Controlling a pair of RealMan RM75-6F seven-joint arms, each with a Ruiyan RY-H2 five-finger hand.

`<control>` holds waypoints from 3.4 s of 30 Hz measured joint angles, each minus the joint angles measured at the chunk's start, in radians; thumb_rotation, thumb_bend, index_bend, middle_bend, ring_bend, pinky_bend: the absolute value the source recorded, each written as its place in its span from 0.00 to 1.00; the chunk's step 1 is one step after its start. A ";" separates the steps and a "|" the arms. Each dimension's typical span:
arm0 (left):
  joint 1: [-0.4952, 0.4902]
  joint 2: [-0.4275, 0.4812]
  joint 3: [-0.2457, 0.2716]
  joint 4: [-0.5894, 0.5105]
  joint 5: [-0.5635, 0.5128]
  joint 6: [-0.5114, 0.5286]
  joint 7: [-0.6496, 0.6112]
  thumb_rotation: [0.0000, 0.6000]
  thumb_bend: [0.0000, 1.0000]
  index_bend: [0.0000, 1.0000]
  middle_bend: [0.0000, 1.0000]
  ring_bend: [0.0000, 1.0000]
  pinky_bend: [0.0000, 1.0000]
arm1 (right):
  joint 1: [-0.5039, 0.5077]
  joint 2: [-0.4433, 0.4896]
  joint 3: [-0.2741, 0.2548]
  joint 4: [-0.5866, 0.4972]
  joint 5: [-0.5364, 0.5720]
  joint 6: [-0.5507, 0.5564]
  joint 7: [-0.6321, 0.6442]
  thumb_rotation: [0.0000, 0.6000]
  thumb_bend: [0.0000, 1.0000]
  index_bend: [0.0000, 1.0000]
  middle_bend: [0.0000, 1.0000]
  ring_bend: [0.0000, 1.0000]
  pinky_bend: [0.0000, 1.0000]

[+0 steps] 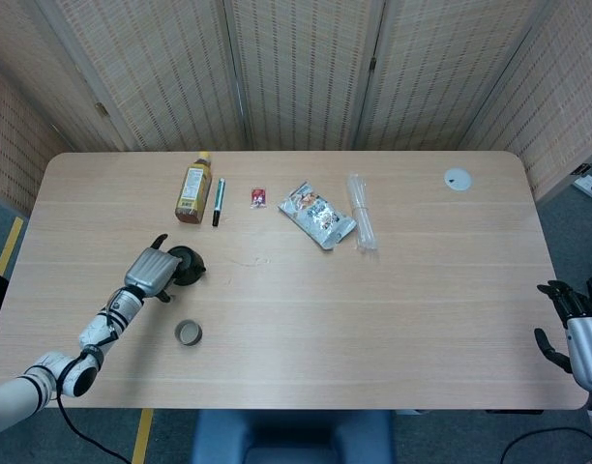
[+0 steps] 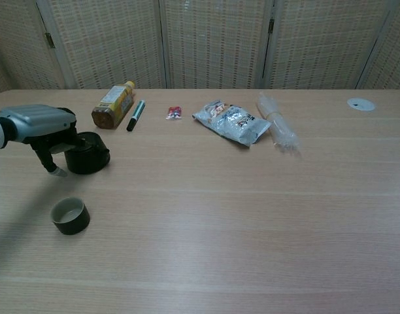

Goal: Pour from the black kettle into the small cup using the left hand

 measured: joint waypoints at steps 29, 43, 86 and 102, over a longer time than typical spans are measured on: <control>-0.030 0.027 -0.019 0.054 0.086 0.005 -0.290 1.00 0.03 0.95 0.97 0.79 0.09 | 0.005 -0.013 0.008 0.022 0.017 -0.008 0.010 1.00 0.38 0.21 0.24 0.30 0.07; -0.010 0.112 -0.033 -0.055 0.070 0.034 -0.322 0.64 0.03 0.95 1.00 0.83 0.18 | 0.009 -0.012 0.009 0.020 0.015 -0.011 0.008 1.00 0.38 0.21 0.24 0.30 0.06; 0.171 0.250 -0.018 -0.365 0.030 0.297 -0.092 0.55 0.31 1.00 1.00 0.94 0.60 | 0.037 -0.006 0.030 -0.008 -0.002 -0.004 -0.023 1.00 0.38 0.21 0.28 0.33 0.06; 0.207 0.252 0.003 -0.402 0.084 0.361 -0.030 0.72 0.36 1.00 1.00 0.94 0.59 | 0.044 0.007 0.047 -0.040 -0.014 0.024 -0.046 1.00 0.38 0.21 0.28 0.33 0.06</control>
